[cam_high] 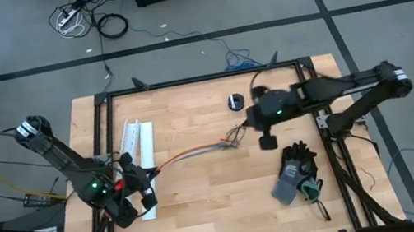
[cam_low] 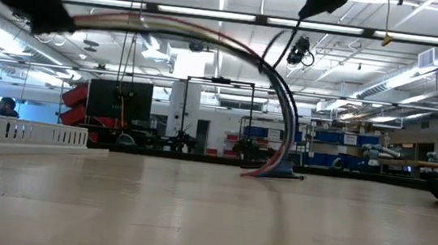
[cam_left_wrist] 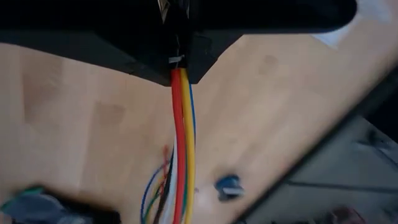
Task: Ziptie cables
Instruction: Wrap the cables together using a ziptie
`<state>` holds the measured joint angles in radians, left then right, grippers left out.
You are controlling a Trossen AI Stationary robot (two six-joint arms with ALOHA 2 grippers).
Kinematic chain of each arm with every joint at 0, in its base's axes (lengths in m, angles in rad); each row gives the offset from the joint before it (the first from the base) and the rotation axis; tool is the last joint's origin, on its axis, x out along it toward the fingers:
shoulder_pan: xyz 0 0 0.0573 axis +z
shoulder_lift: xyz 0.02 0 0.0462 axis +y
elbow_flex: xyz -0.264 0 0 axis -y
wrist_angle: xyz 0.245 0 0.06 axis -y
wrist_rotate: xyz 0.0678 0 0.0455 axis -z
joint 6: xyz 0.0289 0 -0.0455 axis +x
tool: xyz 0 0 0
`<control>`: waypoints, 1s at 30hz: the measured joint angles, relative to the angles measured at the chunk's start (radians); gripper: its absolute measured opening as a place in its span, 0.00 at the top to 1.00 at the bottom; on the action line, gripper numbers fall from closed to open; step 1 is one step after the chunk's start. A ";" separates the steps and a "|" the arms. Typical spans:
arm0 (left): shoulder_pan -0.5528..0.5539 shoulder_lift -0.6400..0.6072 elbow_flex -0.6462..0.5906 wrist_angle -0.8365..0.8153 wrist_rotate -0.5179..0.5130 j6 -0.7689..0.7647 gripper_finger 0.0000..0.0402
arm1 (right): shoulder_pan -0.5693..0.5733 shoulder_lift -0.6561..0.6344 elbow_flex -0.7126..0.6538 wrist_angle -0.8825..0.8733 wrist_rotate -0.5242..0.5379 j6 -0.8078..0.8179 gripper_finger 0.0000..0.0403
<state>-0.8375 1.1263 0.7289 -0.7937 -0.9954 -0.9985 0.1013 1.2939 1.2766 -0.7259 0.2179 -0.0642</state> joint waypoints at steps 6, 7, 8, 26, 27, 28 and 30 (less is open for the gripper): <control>0.000 0.000 -0.118 0.142 0.140 -0.036 0.94 | -0.004 0.214 0.000 0.163 -0.115 -0.055 1.00; 0.000 0.000 -0.129 0.133 0.157 -0.067 0.94 | -0.008 0.249 0.000 0.202 -0.131 -0.070 1.00; 0.000 0.000 -0.137 0.112 0.172 -0.097 0.94 | -0.015 0.283 0.000 0.235 -0.148 -0.084 1.00; 0.000 0.000 -0.233 0.019 0.406 -0.235 0.92 | -0.102 0.425 0.000 0.419 -0.301 -0.120 1.00; 0.000 0.000 -0.234 0.019 0.405 -0.235 0.89 | -0.101 0.425 0.000 0.420 -0.302 -0.116 1.00; 0.000 0.000 -0.234 0.019 0.405 -0.235 0.86 | -0.100 0.424 0.000 0.419 -0.302 -0.115 1.00; 0.000 0.000 -0.234 0.021 0.402 -0.234 0.78 | -0.097 0.424 0.000 0.423 -0.302 -0.114 1.00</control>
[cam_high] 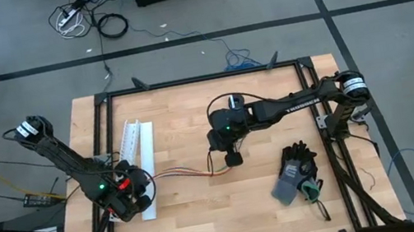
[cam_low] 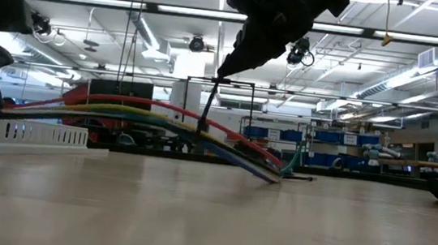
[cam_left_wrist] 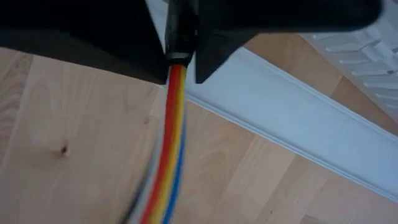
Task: Ziptie cables
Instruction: Wrap the cables together using a ziptie
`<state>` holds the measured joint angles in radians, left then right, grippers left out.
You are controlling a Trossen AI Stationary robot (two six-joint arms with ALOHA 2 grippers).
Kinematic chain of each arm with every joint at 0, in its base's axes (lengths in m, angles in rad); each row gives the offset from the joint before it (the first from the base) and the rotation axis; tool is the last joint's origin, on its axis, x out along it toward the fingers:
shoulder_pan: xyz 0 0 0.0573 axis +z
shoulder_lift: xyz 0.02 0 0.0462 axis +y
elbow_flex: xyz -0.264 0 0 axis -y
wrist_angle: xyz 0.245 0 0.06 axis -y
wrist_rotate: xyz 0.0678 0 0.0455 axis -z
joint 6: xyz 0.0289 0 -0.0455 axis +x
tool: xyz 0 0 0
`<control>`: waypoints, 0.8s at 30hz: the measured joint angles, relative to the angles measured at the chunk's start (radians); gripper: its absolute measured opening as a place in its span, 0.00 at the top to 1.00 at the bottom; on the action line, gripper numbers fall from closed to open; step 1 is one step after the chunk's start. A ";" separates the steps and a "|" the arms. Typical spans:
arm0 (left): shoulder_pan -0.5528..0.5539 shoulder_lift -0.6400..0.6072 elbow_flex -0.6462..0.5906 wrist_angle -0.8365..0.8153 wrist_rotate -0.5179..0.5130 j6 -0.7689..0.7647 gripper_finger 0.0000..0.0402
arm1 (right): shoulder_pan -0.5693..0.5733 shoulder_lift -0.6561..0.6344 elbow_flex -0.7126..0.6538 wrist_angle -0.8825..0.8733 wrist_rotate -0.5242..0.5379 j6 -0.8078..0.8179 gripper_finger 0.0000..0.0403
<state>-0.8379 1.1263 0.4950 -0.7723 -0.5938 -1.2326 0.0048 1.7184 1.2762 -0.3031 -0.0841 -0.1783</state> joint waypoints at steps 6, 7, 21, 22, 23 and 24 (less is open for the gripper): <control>0.000 0.000 0.006 0.028 -0.042 0.031 0.57 | 0.000 0.000 0.000 -0.006 -0.016 0.000 1.00; 0.000 0.000 0.016 0.029 -0.055 0.041 0.55 | 0.000 0.000 0.000 -0.006 -0.016 0.000 1.00; 0.134 0.049 0.068 0.868 -0.461 0.815 0.52 | 0.000 -0.001 0.000 -0.001 -0.042 0.002 1.00; 0.165 0.066 0.054 0.957 -0.445 0.848 0.52 | 0.000 -0.001 0.000 -0.001 -0.042 0.002 1.00; 0.200 0.086 0.040 1.039 -0.412 0.876 0.52 | 0.000 -0.001 0.000 0.000 -0.042 0.002 1.00; 0.236 0.109 0.026 1.111 -0.373 0.901 0.52 | 0.000 -0.001 0.000 0.001 -0.042 0.001 1.00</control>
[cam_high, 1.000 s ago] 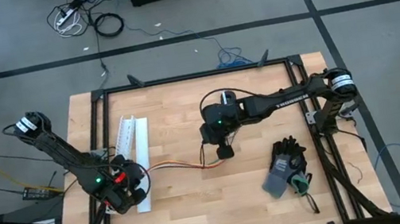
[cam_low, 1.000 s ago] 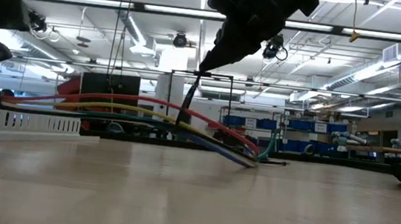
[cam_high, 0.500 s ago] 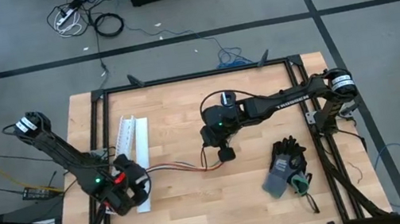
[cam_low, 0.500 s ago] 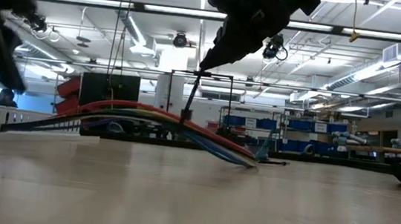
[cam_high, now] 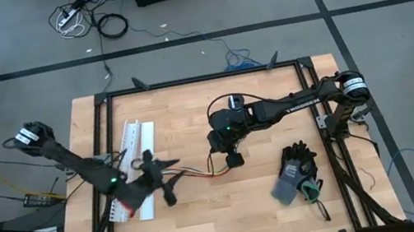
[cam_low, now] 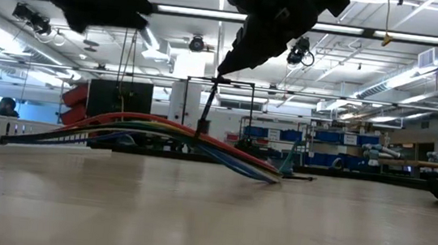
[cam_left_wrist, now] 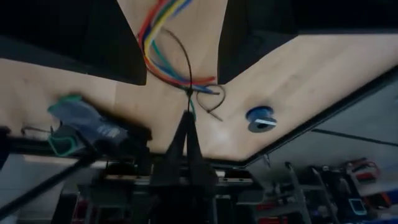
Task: Ziptie cables
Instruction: Wrap the cables together using a ziptie
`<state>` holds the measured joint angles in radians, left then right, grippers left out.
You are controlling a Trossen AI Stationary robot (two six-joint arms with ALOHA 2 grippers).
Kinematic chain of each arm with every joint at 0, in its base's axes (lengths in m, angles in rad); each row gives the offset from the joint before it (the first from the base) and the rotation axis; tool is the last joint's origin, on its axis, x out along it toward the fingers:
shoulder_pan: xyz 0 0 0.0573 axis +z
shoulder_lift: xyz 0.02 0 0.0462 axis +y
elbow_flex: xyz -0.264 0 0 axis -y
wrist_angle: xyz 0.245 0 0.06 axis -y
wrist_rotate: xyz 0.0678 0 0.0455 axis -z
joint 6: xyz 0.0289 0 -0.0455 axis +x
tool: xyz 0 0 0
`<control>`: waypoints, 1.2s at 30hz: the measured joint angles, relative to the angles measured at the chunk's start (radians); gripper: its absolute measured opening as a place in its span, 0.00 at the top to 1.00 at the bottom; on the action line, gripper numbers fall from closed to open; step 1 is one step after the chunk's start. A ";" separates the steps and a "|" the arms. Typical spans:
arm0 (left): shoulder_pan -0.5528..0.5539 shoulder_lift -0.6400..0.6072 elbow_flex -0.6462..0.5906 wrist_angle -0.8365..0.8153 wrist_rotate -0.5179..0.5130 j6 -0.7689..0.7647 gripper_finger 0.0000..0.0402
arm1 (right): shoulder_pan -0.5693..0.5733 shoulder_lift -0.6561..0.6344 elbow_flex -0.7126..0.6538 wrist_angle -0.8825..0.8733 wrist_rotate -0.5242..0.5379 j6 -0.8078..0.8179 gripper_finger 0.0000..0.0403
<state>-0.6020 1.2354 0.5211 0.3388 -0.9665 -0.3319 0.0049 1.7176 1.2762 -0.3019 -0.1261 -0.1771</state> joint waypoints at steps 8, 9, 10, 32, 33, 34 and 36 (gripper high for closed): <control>0.223 0.170 -0.022 0.326 0.263 0.160 0.52 | 0.003 -0.001 0.000 0.013 -0.033 -0.005 1.00; 0.242 0.184 -0.022 0.348 0.286 0.172 0.52 | 0.004 -0.001 0.000 0.013 -0.034 -0.007 1.00; 0.262 0.194 -0.021 0.365 0.315 0.172 0.52 | 0.004 -0.001 0.000 0.013 -0.034 -0.009 1.00; 0.376 0.348 0.064 0.407 0.569 0.194 0.52 | 0.004 -0.001 -0.001 0.018 -0.055 -0.009 1.00; 0.376 0.352 0.069 0.402 0.569 0.194 0.52 | 0.004 -0.001 -0.001 0.018 -0.055 -0.009 1.00; 0.376 0.354 0.072 0.395 0.569 0.193 0.52 | 0.004 -0.001 -0.001 0.017 -0.055 -0.009 1.00; 0.376 0.355 0.075 0.389 0.569 0.184 0.52 | 0.004 -0.001 -0.001 0.017 -0.055 -0.009 1.00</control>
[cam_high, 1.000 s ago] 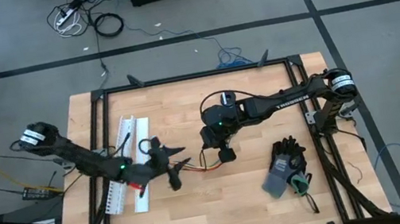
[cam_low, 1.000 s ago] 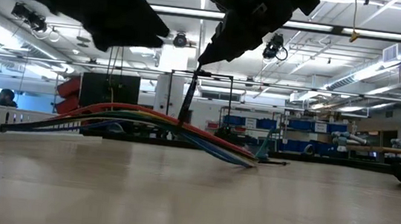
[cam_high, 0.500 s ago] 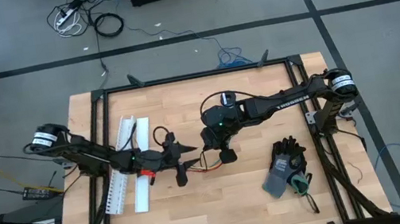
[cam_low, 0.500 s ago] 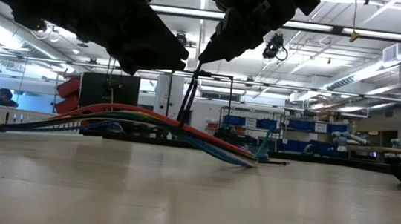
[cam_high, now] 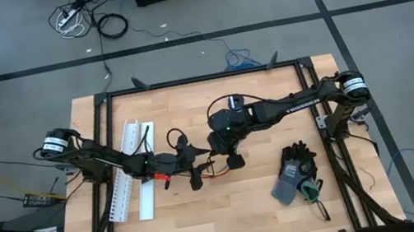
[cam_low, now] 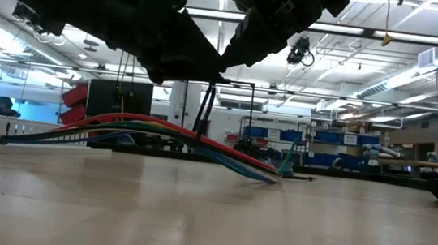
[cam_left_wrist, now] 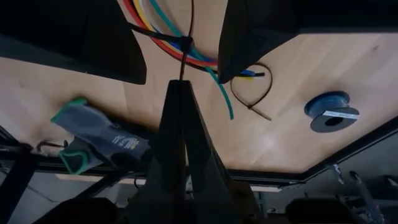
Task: Ziptie cables
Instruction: Wrap the cables together using a ziptie
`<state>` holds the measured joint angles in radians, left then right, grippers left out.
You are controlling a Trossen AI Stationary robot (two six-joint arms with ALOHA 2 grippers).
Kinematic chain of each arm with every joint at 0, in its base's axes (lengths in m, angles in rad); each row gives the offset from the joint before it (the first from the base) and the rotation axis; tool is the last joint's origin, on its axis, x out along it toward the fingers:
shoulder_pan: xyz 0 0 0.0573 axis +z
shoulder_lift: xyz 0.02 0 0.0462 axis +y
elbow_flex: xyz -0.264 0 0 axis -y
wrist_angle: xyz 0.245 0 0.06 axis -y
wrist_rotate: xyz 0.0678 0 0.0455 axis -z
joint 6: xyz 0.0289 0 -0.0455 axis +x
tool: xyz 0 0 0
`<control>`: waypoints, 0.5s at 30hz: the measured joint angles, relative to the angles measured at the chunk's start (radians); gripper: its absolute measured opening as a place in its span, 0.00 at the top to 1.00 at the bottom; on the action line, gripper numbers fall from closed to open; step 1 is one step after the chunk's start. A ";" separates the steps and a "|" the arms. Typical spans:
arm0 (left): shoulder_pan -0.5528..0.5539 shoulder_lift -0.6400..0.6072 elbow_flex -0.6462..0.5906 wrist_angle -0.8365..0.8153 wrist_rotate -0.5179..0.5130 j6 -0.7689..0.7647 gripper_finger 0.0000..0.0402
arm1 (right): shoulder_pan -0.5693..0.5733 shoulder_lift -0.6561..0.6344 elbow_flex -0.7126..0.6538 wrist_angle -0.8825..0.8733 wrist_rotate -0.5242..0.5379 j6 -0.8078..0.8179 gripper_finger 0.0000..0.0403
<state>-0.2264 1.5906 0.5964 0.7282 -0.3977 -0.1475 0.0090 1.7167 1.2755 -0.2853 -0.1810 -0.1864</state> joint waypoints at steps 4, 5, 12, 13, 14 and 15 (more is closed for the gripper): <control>0.000 0.000 0.000 -0.009 -0.006 -0.017 0.53 | 0.000 0.000 0.000 0.000 0.000 0.000 1.00; 0.000 0.000 0.000 -0.008 -0.008 -0.018 0.54 | 0.000 0.000 0.000 0.000 0.000 0.000 1.00; 0.001 0.000 0.000 -0.009 -0.009 -0.016 0.66 | 0.000 0.000 0.000 0.000 0.000 0.000 1.00; 0.003 0.000 0.000 -0.009 -0.009 -0.017 0.67 | 0.000 0.000 0.000 0.001 0.000 0.000 1.00; 0.004 0.000 0.000 -0.009 -0.009 -0.017 0.68 | 0.000 0.000 0.000 0.001 0.000 0.000 1.00; 0.005 0.000 0.000 -0.009 -0.009 -0.017 0.69 | 0.000 0.000 0.000 0.001 0.000 0.000 1.00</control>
<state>-0.2211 1.5906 0.5964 0.7191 -0.4065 -0.1646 0.0090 1.7167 1.2755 -0.2848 -0.1810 -0.1864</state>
